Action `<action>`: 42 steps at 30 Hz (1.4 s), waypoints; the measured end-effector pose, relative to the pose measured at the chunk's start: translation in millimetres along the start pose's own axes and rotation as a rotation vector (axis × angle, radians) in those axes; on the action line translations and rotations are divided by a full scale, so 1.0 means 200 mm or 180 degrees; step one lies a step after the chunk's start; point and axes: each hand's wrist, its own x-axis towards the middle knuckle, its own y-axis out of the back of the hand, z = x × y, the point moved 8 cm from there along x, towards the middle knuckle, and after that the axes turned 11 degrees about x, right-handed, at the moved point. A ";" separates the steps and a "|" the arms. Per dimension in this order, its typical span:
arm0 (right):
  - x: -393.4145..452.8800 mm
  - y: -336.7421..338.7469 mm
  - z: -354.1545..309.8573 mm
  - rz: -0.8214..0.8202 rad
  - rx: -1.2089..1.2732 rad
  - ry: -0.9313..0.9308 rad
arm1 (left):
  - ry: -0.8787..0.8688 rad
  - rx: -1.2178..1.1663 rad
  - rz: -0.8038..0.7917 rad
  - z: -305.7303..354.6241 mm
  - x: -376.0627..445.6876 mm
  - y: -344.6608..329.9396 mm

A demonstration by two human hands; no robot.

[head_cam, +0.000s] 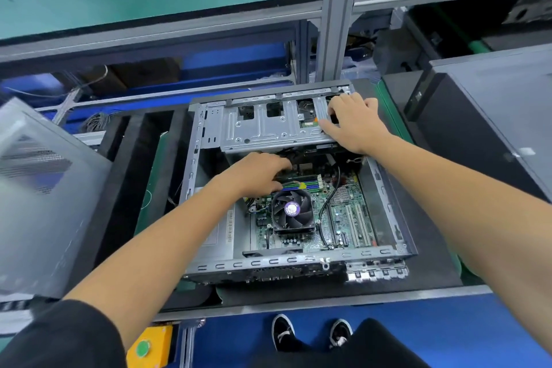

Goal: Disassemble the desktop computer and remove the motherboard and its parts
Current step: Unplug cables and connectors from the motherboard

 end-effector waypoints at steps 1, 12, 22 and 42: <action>0.00 0.00 0.00 -0.0002 0.0009 -0.0002 | -0.0011 -0.0140 0.0005 0.00 0.00 0.01; 0.00 0.01 0.00 -0.0008 0.0042 0.0000 | -0.1168 -0.0573 0.0504 0.53 0.04 0.13; -0.01 0.01 0.01 -0.0027 0.0027 0.0013 | -0.1713 -0.0645 0.0072 0.90 0.18 -0.01; 0.00 -0.01 0.01 -0.0008 0.0018 0.0042 | -0.2378 0.0625 0.0015 0.99 0.14 -0.11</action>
